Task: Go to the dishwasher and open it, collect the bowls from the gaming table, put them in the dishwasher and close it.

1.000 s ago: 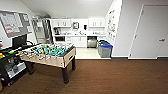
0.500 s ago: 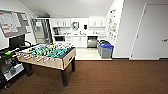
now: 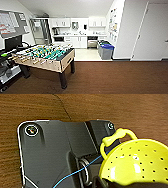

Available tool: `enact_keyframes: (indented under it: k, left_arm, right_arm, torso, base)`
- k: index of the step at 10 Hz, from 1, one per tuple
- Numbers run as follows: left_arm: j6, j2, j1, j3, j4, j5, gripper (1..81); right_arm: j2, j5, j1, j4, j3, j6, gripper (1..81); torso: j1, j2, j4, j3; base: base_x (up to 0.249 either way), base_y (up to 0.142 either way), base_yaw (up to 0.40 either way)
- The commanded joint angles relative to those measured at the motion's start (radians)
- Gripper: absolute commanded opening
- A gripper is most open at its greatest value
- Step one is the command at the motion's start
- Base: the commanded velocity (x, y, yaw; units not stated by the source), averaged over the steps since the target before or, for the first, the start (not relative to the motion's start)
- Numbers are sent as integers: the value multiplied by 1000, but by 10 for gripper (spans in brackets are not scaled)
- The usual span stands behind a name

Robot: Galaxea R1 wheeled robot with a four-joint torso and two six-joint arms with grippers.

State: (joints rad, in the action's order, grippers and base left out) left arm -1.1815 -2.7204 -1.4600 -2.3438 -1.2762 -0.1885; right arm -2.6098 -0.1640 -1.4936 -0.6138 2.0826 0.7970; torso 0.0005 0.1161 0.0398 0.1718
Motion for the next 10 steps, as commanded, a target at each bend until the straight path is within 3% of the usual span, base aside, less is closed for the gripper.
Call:
enact_keyframes:
  k: [1, 10]
  left_arm:
    - [0, 28, 42, 11, -11, 15, 10]
    - [0, 23, 42, 11, -12, 15, 10]
  right_arm:
    - [17, 8, 49, -24, -30, -4, 10]
    - [21, 6, 48, -23, -27, -2, 10]
  torso:
    - [0, 0, 0, 0]
    - [0, 0, 0, 0]
  base:
    - [168, -76, 0]
    - [168, -76, 0]
